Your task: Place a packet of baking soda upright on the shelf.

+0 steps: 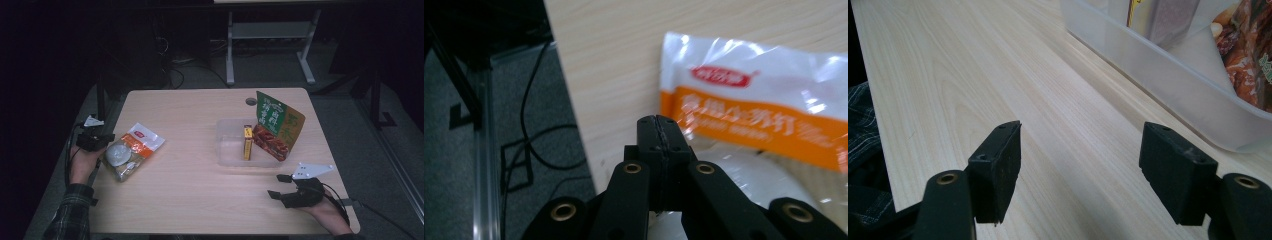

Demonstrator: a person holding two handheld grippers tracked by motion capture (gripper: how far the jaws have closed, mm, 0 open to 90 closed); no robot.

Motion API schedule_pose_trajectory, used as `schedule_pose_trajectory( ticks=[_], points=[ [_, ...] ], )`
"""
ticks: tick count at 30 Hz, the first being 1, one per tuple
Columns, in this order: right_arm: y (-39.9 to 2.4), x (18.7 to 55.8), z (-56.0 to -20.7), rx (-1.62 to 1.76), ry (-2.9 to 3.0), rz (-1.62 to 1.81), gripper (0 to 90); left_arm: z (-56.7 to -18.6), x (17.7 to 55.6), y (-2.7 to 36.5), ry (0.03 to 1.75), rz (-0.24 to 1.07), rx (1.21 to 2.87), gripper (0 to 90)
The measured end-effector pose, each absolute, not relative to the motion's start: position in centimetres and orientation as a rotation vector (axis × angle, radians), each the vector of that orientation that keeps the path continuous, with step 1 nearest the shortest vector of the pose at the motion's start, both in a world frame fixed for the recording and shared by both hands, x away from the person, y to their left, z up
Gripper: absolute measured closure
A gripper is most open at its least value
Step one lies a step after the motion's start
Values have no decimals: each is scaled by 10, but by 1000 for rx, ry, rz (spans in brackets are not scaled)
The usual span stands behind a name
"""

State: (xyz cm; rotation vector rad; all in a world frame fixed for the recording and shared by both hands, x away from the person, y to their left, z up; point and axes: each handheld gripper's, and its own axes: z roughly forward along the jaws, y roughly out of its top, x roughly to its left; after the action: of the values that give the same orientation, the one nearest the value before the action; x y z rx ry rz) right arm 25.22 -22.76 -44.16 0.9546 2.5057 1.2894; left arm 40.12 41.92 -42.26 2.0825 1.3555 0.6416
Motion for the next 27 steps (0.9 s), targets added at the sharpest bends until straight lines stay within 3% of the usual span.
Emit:
schedule_pose_trajectory(
  ticks=[12,27],
  points=[
    [-227,251,-441,954,2508,1292,328,-442,388,440,1400,548,2095,899],
    [-225,253,-440,937,2513,1299,328,-442,372,409,1266,454,2163,900]
  ],
)
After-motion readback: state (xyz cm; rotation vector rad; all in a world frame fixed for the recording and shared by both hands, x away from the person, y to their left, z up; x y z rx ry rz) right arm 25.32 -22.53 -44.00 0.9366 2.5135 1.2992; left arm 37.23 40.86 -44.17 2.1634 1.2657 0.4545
